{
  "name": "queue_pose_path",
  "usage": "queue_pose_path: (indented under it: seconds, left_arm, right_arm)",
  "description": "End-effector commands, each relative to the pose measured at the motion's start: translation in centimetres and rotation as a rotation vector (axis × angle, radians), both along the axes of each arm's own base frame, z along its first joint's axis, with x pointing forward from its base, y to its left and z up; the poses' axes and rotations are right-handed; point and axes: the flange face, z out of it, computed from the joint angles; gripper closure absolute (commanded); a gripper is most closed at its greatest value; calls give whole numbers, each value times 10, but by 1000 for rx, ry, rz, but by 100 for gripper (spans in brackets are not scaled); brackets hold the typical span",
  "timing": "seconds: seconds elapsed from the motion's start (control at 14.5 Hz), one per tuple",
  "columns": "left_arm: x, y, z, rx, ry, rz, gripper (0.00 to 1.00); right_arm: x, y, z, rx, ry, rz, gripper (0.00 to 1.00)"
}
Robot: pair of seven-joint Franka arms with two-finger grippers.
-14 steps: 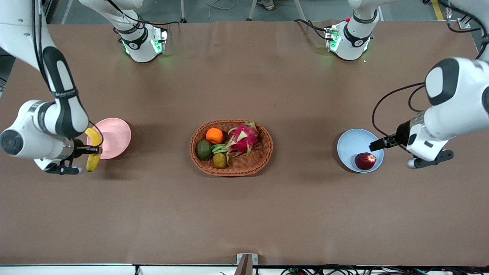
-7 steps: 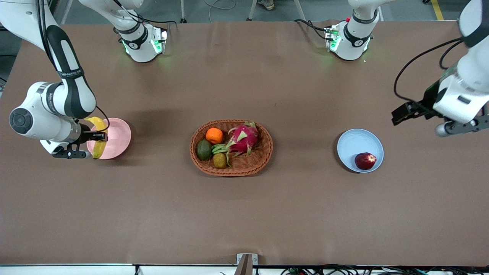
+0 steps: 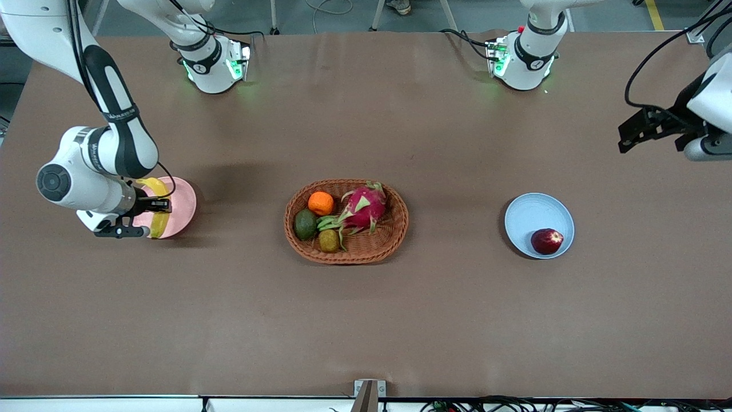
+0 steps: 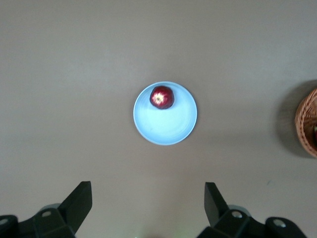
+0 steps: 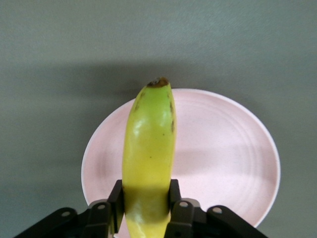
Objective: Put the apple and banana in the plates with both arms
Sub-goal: 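Lower the banana onto the pink plate and open the right gripper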
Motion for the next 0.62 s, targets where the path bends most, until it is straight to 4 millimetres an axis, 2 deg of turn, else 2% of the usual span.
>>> queue_pose_path:
  seconds: [0.0,0.14,0.21,0.34,0.55]
  left_arm:
    - [-31,-1,8,17,5,-19,0]
    - [-42,2,6,20,14,-15,0]
    - [-46,3,6,21,13,-14,0]
    - [-45,5,6,20,-1,-9,0]
    - [-45,2,5,21,-3,-17,0]
  right_arm:
    - [-4,0,-6,-10,-4,1,0]
    - [-1,-4,8,-9,-19,-9,0]
    - [2,-6,27,-8,-36,-15,0]
    - [21,-8,90,-4,-63,-18,0]
    - [56,-9,209,0,-65,-23,0]
